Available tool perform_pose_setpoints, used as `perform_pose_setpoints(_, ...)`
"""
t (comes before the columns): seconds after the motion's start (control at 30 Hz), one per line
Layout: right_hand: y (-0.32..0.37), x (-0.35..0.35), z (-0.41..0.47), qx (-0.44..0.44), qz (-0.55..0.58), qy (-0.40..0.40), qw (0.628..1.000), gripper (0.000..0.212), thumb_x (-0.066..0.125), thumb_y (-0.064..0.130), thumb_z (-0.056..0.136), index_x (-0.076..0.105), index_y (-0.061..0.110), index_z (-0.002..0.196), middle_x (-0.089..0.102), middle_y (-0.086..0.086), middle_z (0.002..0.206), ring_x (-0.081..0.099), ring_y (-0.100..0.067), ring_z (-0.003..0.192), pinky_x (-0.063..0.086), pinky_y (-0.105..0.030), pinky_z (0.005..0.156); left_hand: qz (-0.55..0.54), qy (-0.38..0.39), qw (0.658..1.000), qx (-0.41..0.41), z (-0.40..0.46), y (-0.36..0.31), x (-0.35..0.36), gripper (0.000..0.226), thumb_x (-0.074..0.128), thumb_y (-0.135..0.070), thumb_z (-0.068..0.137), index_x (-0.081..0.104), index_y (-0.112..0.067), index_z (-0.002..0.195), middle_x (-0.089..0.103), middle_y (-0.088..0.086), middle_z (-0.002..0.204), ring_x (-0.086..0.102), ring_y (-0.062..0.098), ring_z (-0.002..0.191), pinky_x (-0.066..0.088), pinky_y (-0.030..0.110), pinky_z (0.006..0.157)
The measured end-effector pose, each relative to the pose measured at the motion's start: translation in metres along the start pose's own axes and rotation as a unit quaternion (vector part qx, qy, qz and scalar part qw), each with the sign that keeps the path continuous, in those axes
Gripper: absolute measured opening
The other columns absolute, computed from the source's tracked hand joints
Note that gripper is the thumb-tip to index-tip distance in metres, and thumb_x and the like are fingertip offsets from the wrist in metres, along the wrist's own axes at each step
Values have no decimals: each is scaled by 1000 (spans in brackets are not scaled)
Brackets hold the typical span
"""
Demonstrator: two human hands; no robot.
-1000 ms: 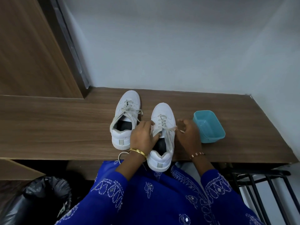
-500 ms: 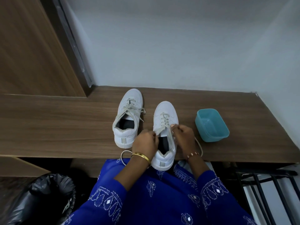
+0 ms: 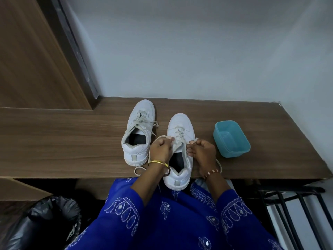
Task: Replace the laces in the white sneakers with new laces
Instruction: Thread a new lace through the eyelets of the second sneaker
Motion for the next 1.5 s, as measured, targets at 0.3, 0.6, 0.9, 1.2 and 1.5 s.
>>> perform_pose_setpoints(0.3,6,-1,0,87,66,30,994,17,52,-3,89,55,5,74,62,-10,69,58,-6,44,49,-16,45,-63,-26,994,-84,7,-5,-5,32,38,-8,96,56,-10,69,55,-6,40,47,8,44,36,14,41)
perform_pose_setpoints(0.6,54,-3,-6,15,111,41,993,17,50,3,91,56,7,76,65,-12,77,62,-18,70,51,-29,71,-57,42,997,-22,5,-42,4,28,38,-9,97,58,-10,78,61,3,67,59,5,49,46,14,47)
perform_pose_setpoints(0.9,132,0,-10,-104,94,65,988,21,48,9,95,61,10,78,65,-6,71,61,-11,57,52,-25,64,10,117,987,111,2,-114,27,29,39,-11,99,58,-11,77,57,-7,50,51,3,41,42,20,54)
perform_pose_setpoints(1.2,215,31,-27,-298,-80,142,940,15,54,0,89,67,0,81,65,-5,73,62,-3,58,52,-15,62,316,259,903,132,-19,-147,49,28,45,1,87,67,-8,72,46,-6,44,33,13,50,31,22,49)
perform_pose_setpoints(1.5,182,11,-7,-186,-292,156,925,26,46,13,93,68,-1,94,60,0,67,52,-2,54,38,-13,54,242,247,927,145,-7,-135,40,39,45,-15,97,63,-17,62,52,-6,50,36,3,37,33,17,45)
Point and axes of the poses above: each hand's wrist, its own z-axis towards the middle knuckle, its own x-axis out of the palm, y = z × x, the point moved 1 cm from there along z, towards the middle knuckle
